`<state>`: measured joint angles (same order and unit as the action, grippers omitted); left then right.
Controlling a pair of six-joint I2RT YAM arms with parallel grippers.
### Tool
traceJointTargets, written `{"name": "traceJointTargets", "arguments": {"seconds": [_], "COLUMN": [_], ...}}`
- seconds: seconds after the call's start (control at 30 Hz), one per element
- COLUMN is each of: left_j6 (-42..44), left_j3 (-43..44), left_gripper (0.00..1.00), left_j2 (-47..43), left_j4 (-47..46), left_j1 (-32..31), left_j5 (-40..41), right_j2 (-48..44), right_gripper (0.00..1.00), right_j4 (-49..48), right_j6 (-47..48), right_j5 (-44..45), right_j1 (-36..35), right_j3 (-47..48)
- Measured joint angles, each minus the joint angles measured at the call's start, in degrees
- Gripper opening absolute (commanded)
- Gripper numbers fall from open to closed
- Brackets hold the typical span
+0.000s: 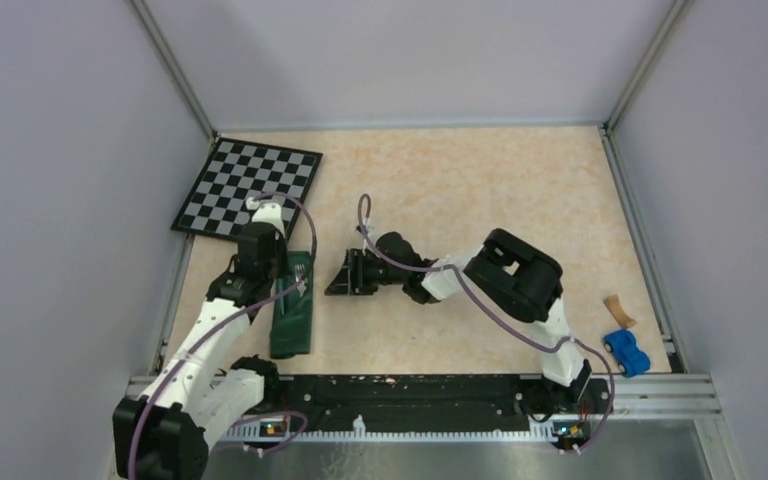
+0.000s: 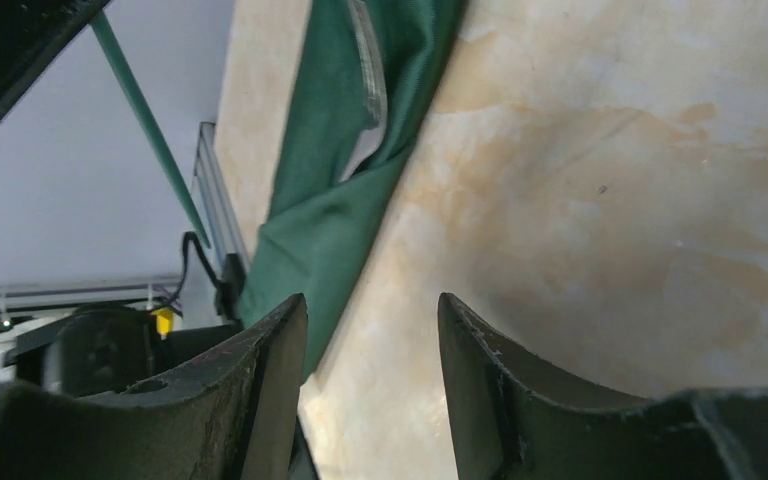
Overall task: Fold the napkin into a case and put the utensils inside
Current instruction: Insert the spoon into the folded napkin.
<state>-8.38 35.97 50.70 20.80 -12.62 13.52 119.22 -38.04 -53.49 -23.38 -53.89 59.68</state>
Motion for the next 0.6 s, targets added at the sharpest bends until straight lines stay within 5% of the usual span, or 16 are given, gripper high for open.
{"name": "traceJointTargets", "arguments": {"seconds": [0.6], "left_j6": [5.3], "left_j3": [-3.9], "left_gripper": [0.00], "left_j2": [13.2], "left_j4": [-19.4], "left_j1": [4.5], "left_j5": [-2.1], "right_j2": [11.8], "right_gripper": [0.31], "right_j4": [-5.3], "right_j6": [-2.5], "right_j5": [-0.4], "right_j1": [-2.5], "right_j3": [9.8]}}
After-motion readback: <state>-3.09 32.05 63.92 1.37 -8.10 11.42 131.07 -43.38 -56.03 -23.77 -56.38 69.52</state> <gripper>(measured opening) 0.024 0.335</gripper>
